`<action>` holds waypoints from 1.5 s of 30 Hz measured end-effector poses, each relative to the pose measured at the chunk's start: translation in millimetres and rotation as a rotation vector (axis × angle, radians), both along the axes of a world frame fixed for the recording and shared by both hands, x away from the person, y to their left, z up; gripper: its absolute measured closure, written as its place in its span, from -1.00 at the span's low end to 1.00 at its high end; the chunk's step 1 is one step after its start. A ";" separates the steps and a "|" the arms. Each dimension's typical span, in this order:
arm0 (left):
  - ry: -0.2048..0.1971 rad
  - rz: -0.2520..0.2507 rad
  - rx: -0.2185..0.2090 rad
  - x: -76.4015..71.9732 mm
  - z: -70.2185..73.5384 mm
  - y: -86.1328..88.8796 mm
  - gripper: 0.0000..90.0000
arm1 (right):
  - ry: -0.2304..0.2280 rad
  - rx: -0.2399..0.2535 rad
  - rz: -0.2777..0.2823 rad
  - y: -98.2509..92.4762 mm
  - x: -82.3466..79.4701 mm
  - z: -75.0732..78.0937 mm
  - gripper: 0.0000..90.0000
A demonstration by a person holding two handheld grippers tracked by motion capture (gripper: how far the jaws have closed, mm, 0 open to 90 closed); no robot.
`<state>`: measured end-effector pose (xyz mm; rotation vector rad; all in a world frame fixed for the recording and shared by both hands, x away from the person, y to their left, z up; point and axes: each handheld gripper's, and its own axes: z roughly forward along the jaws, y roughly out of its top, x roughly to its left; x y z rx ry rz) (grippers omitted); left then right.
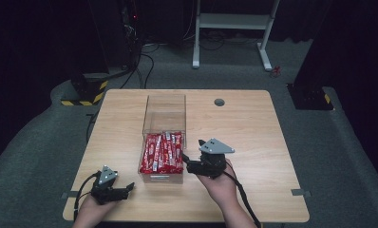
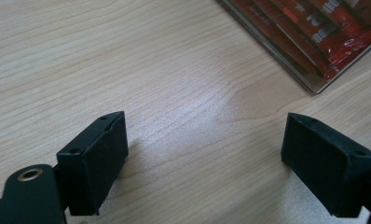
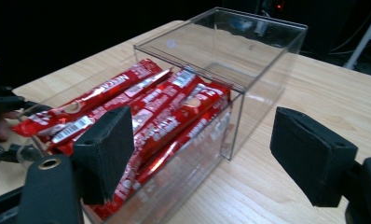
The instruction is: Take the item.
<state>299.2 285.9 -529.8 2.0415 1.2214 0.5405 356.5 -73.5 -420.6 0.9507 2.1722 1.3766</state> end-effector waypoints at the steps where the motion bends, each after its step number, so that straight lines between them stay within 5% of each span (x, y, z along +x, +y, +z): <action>1: 0.000 0.000 0.000 0.0 0.0 0.0 -0.67 | -0.003 -0.002 0.008 1.8 -0.9 0.7 -0.50; 18: -0.001 0.000 -0.001 0.0 -0.1 0.0 -0.67 | 0.014 -0.010 0.055 18.1 -5.7 -3.6 -0.39; 45: 0.000 -0.001 -0.003 -0.1 -0.1 -0.2 -0.67 | 0.044 -0.020 0.080 27.0 -6.6 -21.2 0.52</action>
